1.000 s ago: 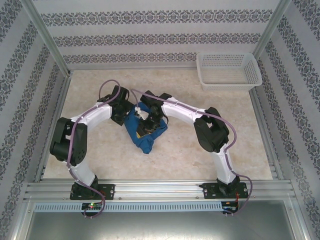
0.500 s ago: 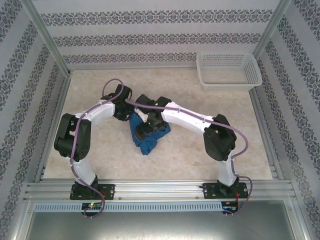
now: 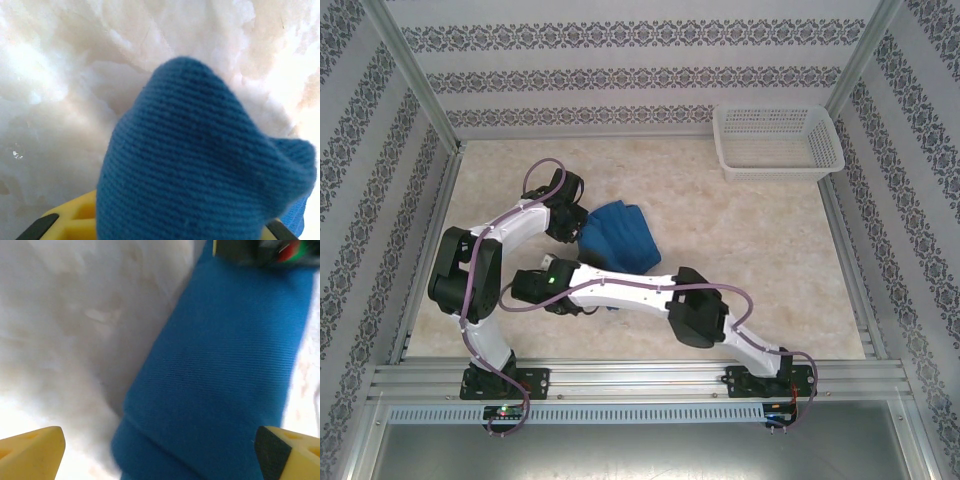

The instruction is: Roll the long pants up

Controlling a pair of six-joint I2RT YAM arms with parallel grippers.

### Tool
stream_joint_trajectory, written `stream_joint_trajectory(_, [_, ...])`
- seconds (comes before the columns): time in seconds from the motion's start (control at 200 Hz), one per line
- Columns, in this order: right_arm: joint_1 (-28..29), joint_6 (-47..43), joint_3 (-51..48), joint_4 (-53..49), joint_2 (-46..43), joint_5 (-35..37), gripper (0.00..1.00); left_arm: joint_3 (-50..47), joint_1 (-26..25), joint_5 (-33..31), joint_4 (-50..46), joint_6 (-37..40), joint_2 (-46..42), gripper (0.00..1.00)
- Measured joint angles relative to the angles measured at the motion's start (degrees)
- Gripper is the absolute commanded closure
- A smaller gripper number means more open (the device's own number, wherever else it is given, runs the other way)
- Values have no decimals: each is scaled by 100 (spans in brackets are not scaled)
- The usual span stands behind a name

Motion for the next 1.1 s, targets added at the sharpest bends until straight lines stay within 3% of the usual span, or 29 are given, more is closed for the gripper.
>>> stream_joint_trajectory(0.185, [-267,-310,-938,332,-103,699,4,0,-31,28,0,-96,0,100])
stream_joint_trajectory(0.325, [-428,-699,-1384,728,-352,820,20,0,-37,46,2,-179,0,100])
stream_joint_trajectory(0.37, [-487,-813,-1493,841,-437,796,38,0,-37,46,11,-192,-2,100])
stream_joint_trajectory(0.435, [-586,-979,-1661,1027,-551,715,82,0,-37,44,22,-192,-4,100])
stream_joint_trajectory(0.49, [-675,-1093,-1827,1211,-656,643,100,0,-37,44,22,-192,-4,100])
stream_joint_trajectory(0.59, [-863,-1270,-1965,1456,-774,407,100,0,-39,57,37,-190,-9,98])
stream_joint_trajectory(0.679, [-986,-1405,-2011,1572,-870,111,100,0,-37,52,66,-170,-15,51])
stream_joint_trajectory(0.729, [-1043,-1414,-2068,1593,-949,-116,100,4,-35,59,59,-107,-24,12])
stream_joint_trajectory(0.754, [-1080,-1416,-2114,1604,-999,-232,100,15,-35,59,31,-63,-37,1])
stream_joint_trajectory(1.099, [-2079,-968,-2337,1635,-1665,-2557,100,269,-26,-7,-391,313,-544,0])
